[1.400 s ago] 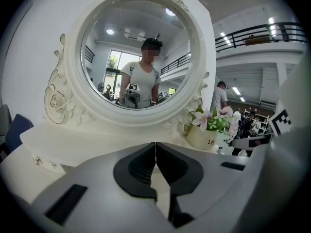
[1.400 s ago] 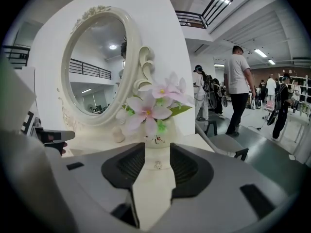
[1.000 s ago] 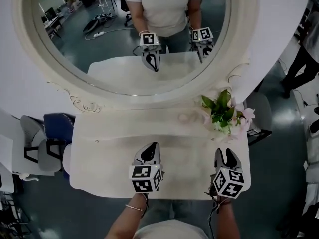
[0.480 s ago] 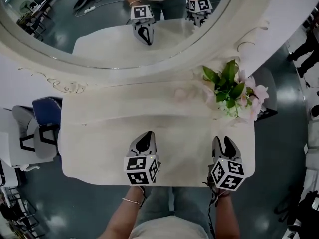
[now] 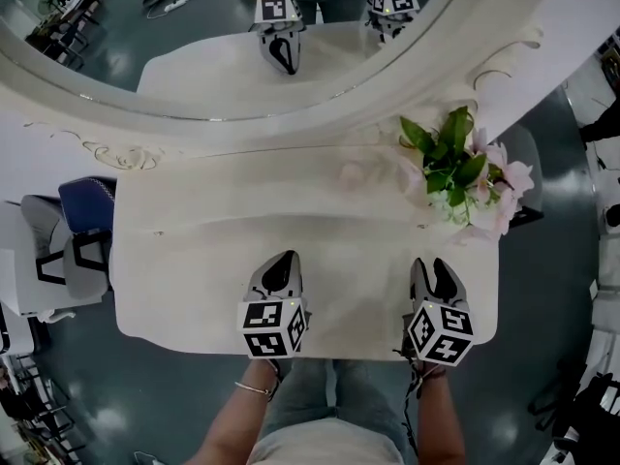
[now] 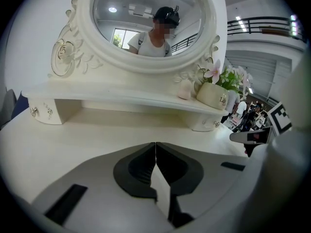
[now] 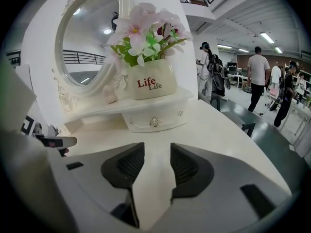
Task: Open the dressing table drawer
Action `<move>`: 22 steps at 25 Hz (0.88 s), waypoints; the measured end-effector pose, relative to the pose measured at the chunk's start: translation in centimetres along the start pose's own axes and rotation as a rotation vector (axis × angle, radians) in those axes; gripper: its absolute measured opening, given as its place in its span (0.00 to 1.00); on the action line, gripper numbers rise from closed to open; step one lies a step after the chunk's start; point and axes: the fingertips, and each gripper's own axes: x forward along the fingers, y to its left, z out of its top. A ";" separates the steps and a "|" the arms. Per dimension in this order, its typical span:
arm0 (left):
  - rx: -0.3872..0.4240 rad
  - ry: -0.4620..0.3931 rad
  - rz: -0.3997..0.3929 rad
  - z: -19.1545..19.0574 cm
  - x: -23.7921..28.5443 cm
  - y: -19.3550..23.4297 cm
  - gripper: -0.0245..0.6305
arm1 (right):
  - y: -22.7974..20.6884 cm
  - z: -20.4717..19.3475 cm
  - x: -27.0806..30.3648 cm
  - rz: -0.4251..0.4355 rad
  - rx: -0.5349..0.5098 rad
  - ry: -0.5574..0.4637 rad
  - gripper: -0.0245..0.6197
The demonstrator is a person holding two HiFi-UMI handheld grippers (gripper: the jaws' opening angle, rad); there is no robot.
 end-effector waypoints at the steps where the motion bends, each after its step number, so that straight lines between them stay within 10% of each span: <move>1: -0.002 0.000 0.003 0.0 0.0 0.1 0.07 | 0.0 0.1 0.2 0.001 -0.003 0.000 0.31; 22: -0.058 0.003 0.097 -0.8 -1.4 4.0 0.07 | 0.6 1.9 3.7 0.006 -0.048 0.003 0.31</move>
